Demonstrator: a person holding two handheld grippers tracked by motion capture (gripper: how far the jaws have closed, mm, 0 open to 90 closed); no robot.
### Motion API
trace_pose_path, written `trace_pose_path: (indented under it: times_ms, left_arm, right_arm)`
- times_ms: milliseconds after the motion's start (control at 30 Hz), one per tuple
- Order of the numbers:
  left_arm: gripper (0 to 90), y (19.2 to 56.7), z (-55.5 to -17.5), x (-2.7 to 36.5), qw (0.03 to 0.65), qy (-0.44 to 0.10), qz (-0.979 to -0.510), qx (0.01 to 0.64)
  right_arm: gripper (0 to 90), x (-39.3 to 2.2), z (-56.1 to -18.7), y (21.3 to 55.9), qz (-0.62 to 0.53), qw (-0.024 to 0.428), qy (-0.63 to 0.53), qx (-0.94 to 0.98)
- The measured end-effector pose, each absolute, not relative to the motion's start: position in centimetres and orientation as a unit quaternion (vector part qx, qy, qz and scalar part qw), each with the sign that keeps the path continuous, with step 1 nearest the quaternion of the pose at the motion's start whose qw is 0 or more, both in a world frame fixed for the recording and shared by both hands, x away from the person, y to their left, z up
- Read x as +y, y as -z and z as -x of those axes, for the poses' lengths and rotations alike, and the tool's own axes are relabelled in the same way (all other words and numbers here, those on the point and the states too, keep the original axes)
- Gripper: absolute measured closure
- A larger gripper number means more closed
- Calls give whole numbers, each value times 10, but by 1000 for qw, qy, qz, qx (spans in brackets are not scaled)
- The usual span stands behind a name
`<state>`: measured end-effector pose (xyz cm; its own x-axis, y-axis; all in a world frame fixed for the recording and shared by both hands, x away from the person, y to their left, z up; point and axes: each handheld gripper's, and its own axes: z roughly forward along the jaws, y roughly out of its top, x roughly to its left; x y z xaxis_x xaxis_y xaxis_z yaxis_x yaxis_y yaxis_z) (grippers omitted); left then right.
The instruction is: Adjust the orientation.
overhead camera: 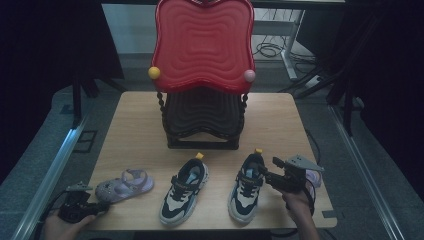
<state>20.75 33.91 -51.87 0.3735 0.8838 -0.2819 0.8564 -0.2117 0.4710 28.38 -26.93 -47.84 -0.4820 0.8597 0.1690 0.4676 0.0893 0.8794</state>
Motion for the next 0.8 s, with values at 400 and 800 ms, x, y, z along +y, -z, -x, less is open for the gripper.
trace_pose_path:
  times_ms: [400,800]
  left_arm:
    - [892,516,-227,348,269,-30,-774,573]
    - [896,517,-241,353,276,-27,-769,577]
  right_arm:
    - [316,-279,-283,477,-476,205,-492,700]
    - [316,-277,-282,478,-478,202,-490,701]
